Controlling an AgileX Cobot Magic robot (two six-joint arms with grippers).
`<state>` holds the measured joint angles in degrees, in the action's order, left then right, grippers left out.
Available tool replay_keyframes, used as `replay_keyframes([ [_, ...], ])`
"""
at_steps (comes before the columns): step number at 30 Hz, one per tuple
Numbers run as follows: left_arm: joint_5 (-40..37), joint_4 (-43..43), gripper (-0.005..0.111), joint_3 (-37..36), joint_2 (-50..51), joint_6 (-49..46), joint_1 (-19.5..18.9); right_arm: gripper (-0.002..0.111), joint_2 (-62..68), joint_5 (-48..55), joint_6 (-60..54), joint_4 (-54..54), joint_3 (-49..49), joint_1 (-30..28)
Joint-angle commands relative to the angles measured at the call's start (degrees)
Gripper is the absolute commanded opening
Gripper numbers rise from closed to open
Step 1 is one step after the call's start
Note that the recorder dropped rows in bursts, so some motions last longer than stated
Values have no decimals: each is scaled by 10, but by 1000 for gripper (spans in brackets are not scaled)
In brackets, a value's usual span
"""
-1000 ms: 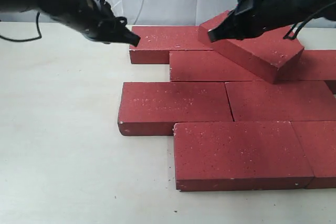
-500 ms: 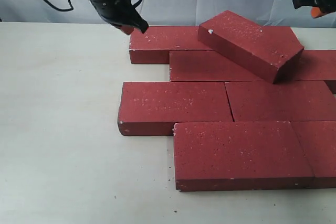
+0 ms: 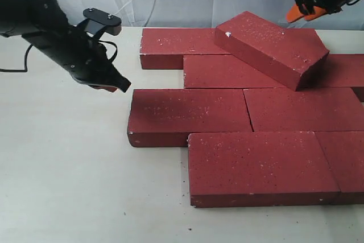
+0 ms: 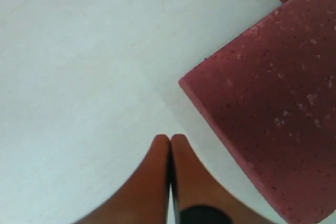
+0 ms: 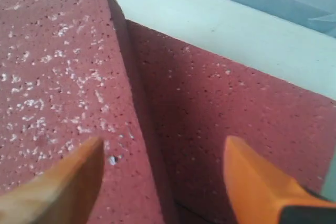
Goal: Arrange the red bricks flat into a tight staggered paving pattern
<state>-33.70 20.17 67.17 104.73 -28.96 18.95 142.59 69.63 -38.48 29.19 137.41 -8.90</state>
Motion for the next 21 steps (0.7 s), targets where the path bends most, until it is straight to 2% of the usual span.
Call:
replay_keyframes([
  [1,84,-4,0,-65,-36,-2,0,67,9,3,-11,12,7,11],
  [4,122,-13,0,-85,-37,-6,0,60,13,3,-11,18,7,12],
  [21,144,-16,0,-90,-37,-6,0,59,38,3,-37,35,7,16],
])
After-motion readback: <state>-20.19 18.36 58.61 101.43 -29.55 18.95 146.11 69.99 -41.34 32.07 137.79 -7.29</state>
